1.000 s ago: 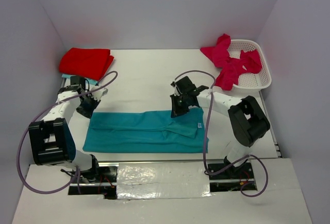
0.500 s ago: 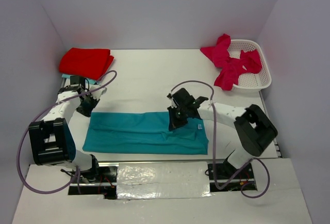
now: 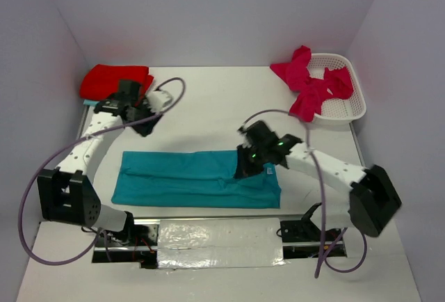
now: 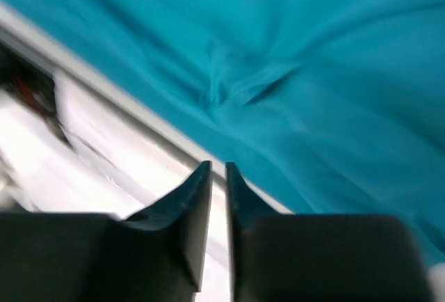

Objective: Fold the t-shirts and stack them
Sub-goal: Fold the other side of the tshirt into a rectangle, then rotate the tshirt 90 degrees

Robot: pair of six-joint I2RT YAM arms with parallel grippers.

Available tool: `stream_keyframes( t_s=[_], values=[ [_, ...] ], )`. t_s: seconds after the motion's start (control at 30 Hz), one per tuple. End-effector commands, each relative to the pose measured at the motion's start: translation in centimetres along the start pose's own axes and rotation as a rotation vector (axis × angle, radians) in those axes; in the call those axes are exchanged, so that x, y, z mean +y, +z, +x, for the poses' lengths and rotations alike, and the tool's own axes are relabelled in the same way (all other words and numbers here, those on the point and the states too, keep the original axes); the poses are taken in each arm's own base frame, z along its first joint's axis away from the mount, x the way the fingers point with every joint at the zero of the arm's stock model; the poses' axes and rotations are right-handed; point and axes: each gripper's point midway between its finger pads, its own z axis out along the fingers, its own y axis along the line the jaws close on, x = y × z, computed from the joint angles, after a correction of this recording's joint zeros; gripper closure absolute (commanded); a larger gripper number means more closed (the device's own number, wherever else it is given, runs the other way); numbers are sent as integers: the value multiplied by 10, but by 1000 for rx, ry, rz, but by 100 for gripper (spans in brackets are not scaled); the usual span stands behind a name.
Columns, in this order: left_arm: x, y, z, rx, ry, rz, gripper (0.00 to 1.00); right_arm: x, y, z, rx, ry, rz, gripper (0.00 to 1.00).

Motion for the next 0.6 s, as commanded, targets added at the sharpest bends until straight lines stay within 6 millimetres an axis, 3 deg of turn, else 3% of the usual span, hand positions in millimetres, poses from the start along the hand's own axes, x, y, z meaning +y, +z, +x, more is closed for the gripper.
stream_keyframes(
  t_s=[0.0,0.07,0.1,0.13,0.17,0.2,0.27,0.3,0.37,0.4,0.47,0.5,0.57],
  values=[
    [-100,-27,-102,-276,110,209,51,-37,-53,-37,-197,162,35,71],
    [-152,-10,-121,-272,167,326,47,-65,-53,-27,-184,207,86,61],
    [-198,-8,-126,-260,243,409,46,-86,-54,-24,-186,267,123,59],
    [-222,7,-128,-214,285,458,43,-104,-49,-12,-168,303,147,57],
    [-237,14,-127,-180,314,467,41,-107,-46,-13,-180,320,118,56],
    [-264,17,-126,-159,339,503,39,-113,-45,-13,-190,341,103,55],
    [-289,33,-132,-124,338,552,35,-126,-42,-16,-208,378,97,55],
    [-290,37,-135,-105,290,538,36,-131,-43,-20,-217,389,112,55],
    [-267,47,-142,-91,224,460,39,-136,-48,-36,-267,405,116,53],
    [-227,54,-144,-92,155,365,41,-139,-50,-43,-294,413,131,53],
    [-174,52,-132,-96,85,240,47,-146,-50,-55,-315,430,155,52],
    [-121,54,-118,-71,18,111,48,-153,-50,-58,-319,440,193,52],
    [-74,50,-77,-1,-11,-10,47,-166,-44,-67,-295,450,249,49]
  ],
)
